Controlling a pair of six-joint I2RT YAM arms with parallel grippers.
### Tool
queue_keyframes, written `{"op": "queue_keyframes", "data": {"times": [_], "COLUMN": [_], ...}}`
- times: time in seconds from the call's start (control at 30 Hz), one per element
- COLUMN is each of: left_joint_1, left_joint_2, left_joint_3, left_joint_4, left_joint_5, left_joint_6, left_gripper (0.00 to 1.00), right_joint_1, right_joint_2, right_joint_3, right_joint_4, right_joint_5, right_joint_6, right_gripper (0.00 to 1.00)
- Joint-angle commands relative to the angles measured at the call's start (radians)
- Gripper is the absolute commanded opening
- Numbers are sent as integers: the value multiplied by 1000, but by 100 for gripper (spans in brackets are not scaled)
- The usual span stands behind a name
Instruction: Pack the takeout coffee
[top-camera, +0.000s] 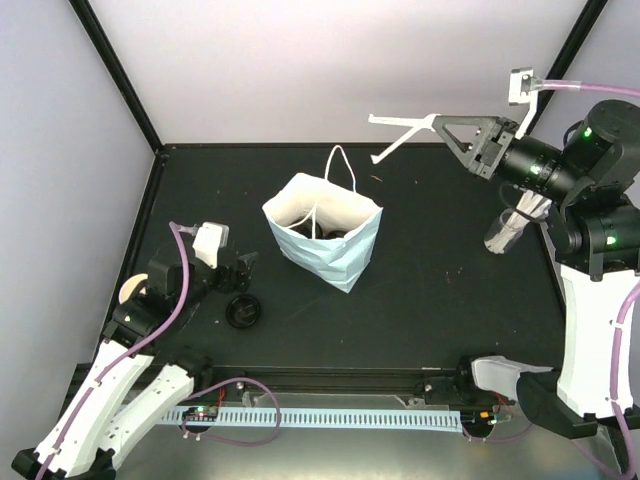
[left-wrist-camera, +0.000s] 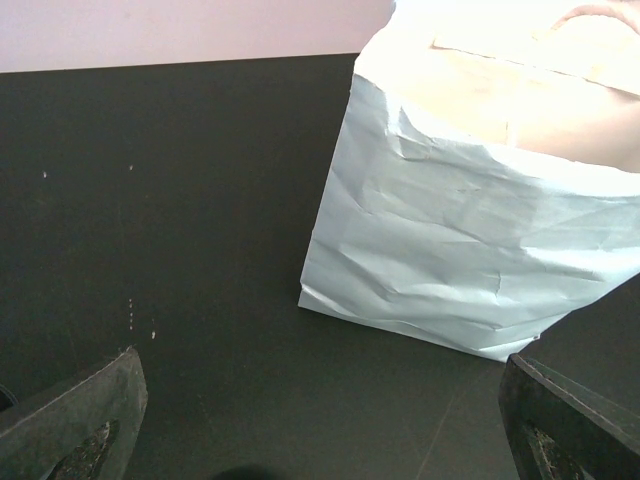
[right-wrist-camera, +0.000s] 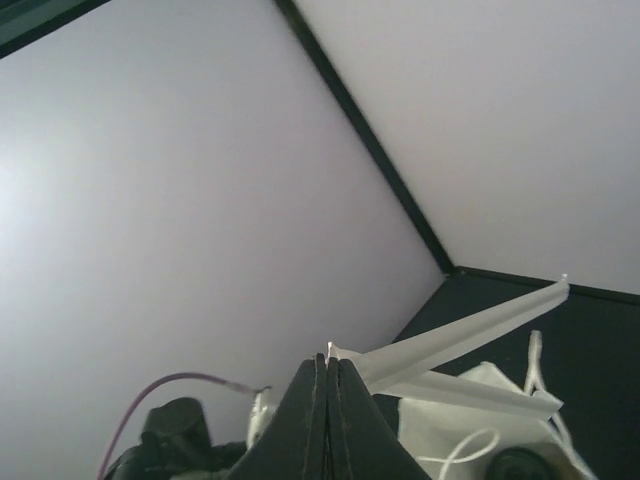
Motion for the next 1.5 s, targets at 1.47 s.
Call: {"op": "queue_keyframes", "data": {"times": [1.47], "left_joint_1": [2], "left_joint_2": [13], "left_joint_3": [-1], "left_joint_4": [19], "left_joint_5": [-19], "left_joint_6": [-7], "left_gripper": [99], "right_joint_1": [451], "right_joint_2": [88], "right_joint_3": [-121], "right_joint_4": [-123], "right_joint_5": [371], "right_joint_6": [-426], "right_gripper": [1]}}
